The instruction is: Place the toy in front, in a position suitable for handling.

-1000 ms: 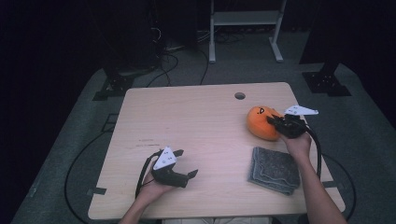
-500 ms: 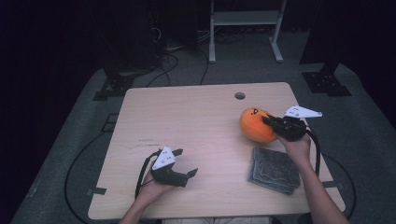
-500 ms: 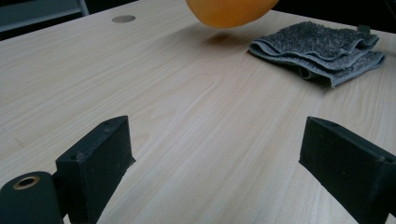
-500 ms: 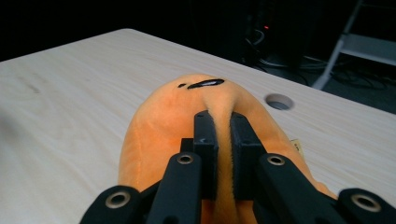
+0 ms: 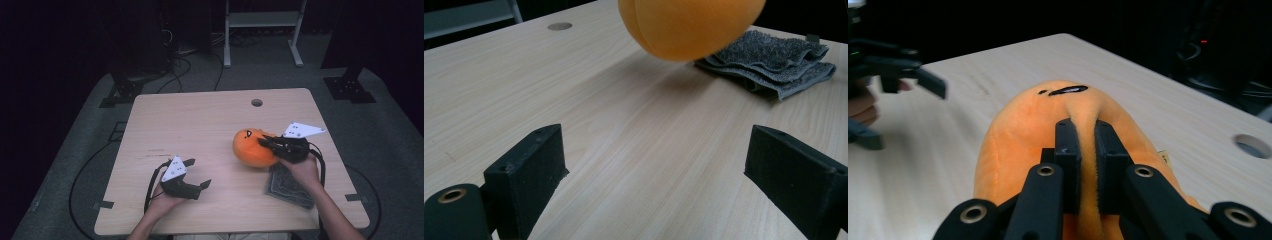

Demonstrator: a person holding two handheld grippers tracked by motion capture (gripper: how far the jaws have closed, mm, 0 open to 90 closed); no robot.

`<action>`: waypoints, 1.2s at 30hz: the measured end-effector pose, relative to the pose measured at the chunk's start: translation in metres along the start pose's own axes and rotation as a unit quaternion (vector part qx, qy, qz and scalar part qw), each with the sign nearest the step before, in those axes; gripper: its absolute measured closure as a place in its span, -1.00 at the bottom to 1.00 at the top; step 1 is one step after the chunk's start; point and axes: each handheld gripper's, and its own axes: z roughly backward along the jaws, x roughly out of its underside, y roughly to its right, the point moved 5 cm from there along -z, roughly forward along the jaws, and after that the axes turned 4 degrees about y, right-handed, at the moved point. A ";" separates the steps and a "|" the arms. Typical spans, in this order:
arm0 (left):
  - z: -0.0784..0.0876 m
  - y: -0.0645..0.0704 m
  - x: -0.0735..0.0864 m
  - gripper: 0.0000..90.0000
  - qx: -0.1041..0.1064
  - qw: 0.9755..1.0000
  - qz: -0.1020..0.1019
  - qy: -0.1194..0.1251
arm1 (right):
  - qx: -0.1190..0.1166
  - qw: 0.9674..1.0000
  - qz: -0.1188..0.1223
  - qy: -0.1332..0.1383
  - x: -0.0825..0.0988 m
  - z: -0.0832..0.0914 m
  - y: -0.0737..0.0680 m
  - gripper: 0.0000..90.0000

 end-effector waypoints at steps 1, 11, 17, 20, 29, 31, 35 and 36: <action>0.000 0.000 0.000 -0.81 -0.001 1.000 -0.001 0.001 | -0.006 1.000 0.001 -0.002 0.001 -0.002 -0.004 0.84; 0.002 -0.001 -0.004 -0.81 0.003 1.000 0.004 0.015 | -0.057 0.998 0.011 -0.017 0.010 -0.022 -0.042 0.83; 0.003 0.000 -0.006 -0.81 0.007 1.000 0.004 0.022 | -0.072 0.997 0.020 -0.020 0.017 -0.033 -0.060 0.82; 0.003 0.001 -0.007 -0.81 0.010 1.000 0.002 0.026 | -0.080 0.996 0.023 -0.029 0.022 -0.038 -0.069 0.80; 0.000 0.005 -0.017 -0.81 0.025 0.999 -0.001 0.043 | -0.107 0.993 0.023 -0.038 0.029 -0.036 -0.076 0.30; -0.002 0.007 -0.019 -0.81 0.029 0.999 -0.005 0.045 | -0.114 0.993 0.016 -0.038 0.028 -0.031 -0.074 0.09; -0.004 0.009 -0.022 -0.81 0.039 0.998 -0.006 0.051 | -0.110 0.993 0.017 -0.028 0.028 -0.016 -0.072 -0.07; -0.004 0.010 -0.023 -0.81 0.042 0.998 -0.006 0.051 | -0.111 0.993 0.015 -0.022 0.028 -0.011 -0.069 -0.09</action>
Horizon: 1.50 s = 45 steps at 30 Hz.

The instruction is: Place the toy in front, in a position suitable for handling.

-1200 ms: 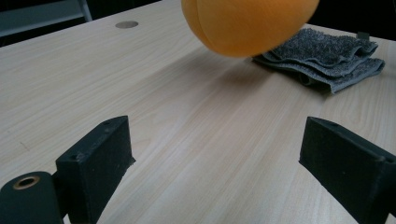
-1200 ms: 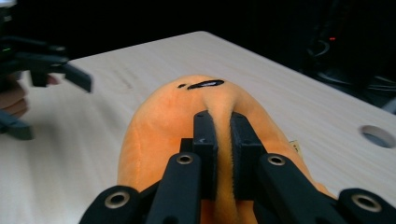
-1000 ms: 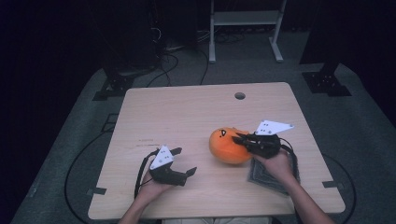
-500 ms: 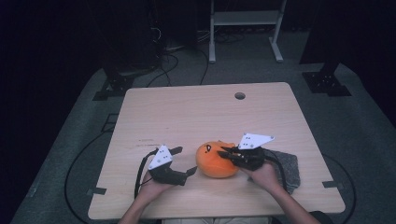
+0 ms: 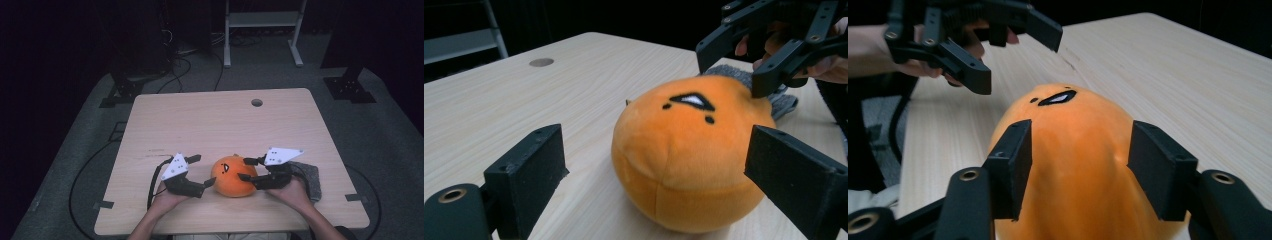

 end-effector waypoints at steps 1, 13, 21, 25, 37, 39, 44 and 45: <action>-0.001 0.001 -0.002 -0.81 0.003 1.000 0.003 0.004 | 0.003 1.000 -0.003 0.006 0.000 0.005 0.001 -0.11; -0.022 0.006 -0.015 -0.81 0.034 0.999 -0.011 0.004 | 0.103 0.994 -0.032 -0.034 0.039 0.068 0.054 -0.09; -0.034 0.005 -0.012 -0.80 0.037 0.999 -0.008 -0.006 | 0.122 0.986 -0.062 -0.096 0.076 0.075 0.076 -0.04; -0.036 0.007 -0.011 -0.80 0.039 0.999 -0.010 -0.012 | 0.122 0.981 -0.063 -0.133 0.090 0.068 0.079 -0.04; -0.039 0.010 -0.009 -0.80 0.041 0.999 -0.024 -0.024 | 0.131 0.976 -0.057 -0.162 0.103 0.061 0.079 0.54; -0.039 0.010 -0.008 -0.80 0.041 0.998 -0.025 -0.028 | 0.127 0.977 -0.055 -0.162 0.103 0.060 0.078 0.67; -0.042 0.009 -0.003 -0.80 0.040 0.998 -0.027 -0.048 | 0.126 0.977 -0.065 -0.162 0.102 0.061 0.078 0.79; -0.042 0.009 -0.002 -0.80 0.041 0.997 -0.025 -0.054 | 0.126 0.976 -0.067 -0.162 0.102 0.061 0.079 0.79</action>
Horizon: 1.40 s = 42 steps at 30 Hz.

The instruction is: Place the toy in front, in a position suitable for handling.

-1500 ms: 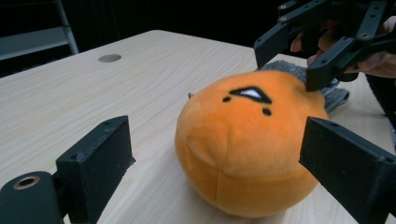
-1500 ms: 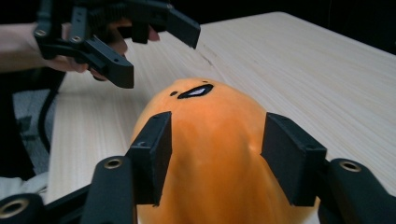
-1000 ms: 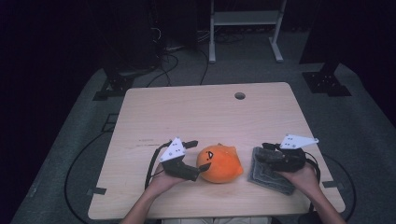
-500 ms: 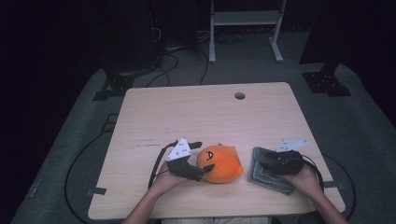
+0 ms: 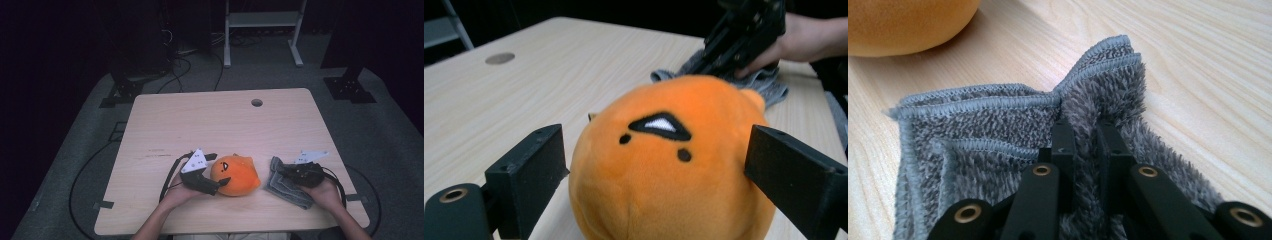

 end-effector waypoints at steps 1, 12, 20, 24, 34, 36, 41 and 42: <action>0.000 -0.001 0.001 -0.80 0.002 1.000 0.000 -0.003 | 0.000 1.000 -0.003 0.001 0.000 0.000 0.000 0.79; 0.002 0.001 0.011 -0.33 0.020 1.000 0.014 -0.014 | -0.098 0.986 0.018 0.133 -0.041 0.043 -0.039 0.80; 0.000 0.003 0.011 -0.30 0.011 1.000 0.012 -0.016 | -0.181 0.965 0.071 0.175 -0.080 0.047 -0.093 0.80; -0.002 0.004 0.011 -0.30 0.009 1.000 0.012 -0.012 | -0.176 0.967 0.087 0.164 -0.087 0.028 -0.103 0.79; -0.001 0.005 0.012 -0.29 0.013 1.000 0.012 -0.014 | -0.096 0.984 0.061 0.135 -0.066 0.014 -0.075 0.79; -0.002 0.006 0.013 -0.29 0.011 1.000 0.013 -0.013 | -0.097 0.985 0.051 0.132 -0.059 0.016 -0.070 0.79; -0.003 0.004 0.012 -0.29 0.006 1.000 0.018 -0.010 | -0.130 0.978 0.042 0.161 -0.059 0.034 -0.077 0.79; -0.004 0.004 0.012 -0.29 0.005 1.000 0.019 -0.008 | -0.141 0.975 0.042 0.167 -0.061 0.037 -0.081 0.79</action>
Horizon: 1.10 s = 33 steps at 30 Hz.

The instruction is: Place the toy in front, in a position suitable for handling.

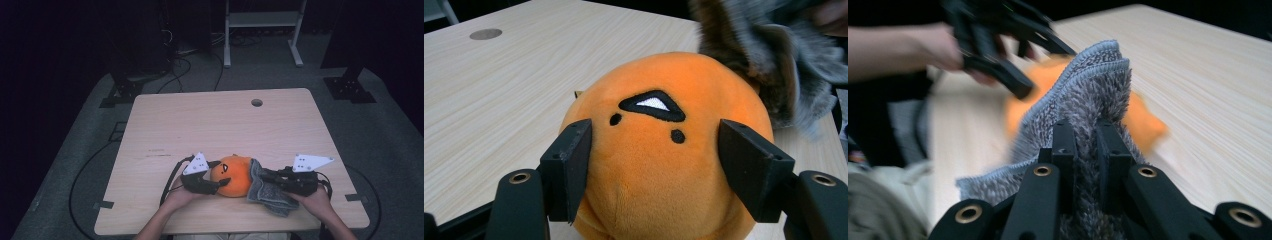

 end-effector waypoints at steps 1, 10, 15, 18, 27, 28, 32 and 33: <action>-0.001 0.000 0.000 -0.29 0.000 1.000 0.000 0.001 | -0.007 1.000 0.004 0.004 -0.003 -0.001 -0.005 0.79; 0.000 0.002 0.000 -0.29 0.003 1.000 -0.005 -0.004 | -0.010 1.000 0.025 -0.015 -0.009 -0.032 -0.009 0.79; 0.000 0.004 0.001 -0.29 0.007 1.000 -0.010 -0.005 | 0.036 0.999 0.016 -0.033 0.006 -0.022 0.010 0.79; 0.000 0.003 0.001 -0.28 0.005 1.000 -0.009 -0.007 | 0.047 0.998 0.007 -0.041 0.012 -0.013 0.013 0.79; -0.003 0.003 0.000 -0.27 0.003 1.000 -0.002 -0.004 | 0.005 0.999 0.032 -0.012 -0.005 -0.021 -0.013 0.79; -0.002 0.003 0.001 -0.27 0.003 1.000 -0.004 -0.005 | 0.008 0.999 0.034 -0.016 -0.006 -0.024 -0.012 0.79; -0.001 0.003 0.001 -0.26 0.005 1.000 -0.005 -0.007 | 0.031 0.999 0.028 -0.028 -0.002 -0.029 0.004 0.79; 0.000 0.003 0.001 -0.26 0.006 1.000 -0.006 -0.007 | 0.035 0.999 0.020 -0.029 0.000 -0.027 0.008 0.79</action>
